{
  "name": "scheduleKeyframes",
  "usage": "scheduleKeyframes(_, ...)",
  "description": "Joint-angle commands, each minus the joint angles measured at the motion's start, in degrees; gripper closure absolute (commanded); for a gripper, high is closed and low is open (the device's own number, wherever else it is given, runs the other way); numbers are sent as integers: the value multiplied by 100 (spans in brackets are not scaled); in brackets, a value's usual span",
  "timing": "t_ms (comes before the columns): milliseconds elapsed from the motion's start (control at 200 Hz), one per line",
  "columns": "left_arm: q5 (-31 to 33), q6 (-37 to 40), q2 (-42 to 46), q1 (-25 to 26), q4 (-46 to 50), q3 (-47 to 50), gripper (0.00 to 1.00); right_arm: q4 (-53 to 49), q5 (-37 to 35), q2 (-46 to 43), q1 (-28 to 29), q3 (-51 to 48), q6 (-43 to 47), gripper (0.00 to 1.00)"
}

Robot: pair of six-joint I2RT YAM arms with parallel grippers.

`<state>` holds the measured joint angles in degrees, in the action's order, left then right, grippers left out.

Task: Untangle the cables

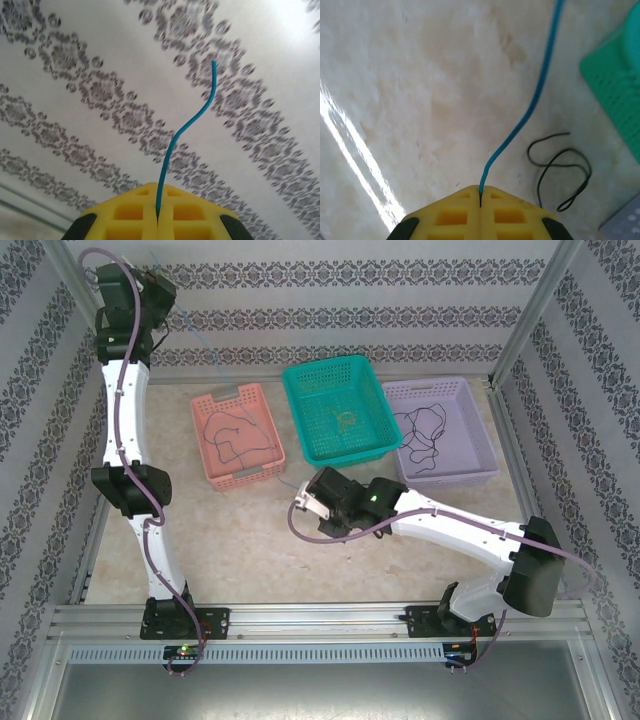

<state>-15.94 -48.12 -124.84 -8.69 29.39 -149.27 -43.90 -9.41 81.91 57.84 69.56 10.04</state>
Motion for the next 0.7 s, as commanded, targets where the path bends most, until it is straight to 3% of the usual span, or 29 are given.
scheduleKeyframes(0, -356, 558, -47, 41, 302, 401, 100, 76, 268, 96, -54, 693, -100, 100)
scheduleKeyframes(100, -441, 832, -156, 157, 535, 504, 100, 165, 380, 405, -86, 1182, -88, 100)
scheduleKeyframes(285, 17, 1400, -129, 449, 886, 1063, 100, 364, 810, 1429, -381, 2319, -370, 100)
scheduleKeyframes(475, 520, 1575, -265, 630, 1128, 1501, 100, 497, 1114, 2587, -661, 3422, -687, 100)
scheduleKeyframes(694, 652, 1744, -485, 684, 1280, 1739, 100, 341, 1283, 3864, -960, 4752, -1249, 100)
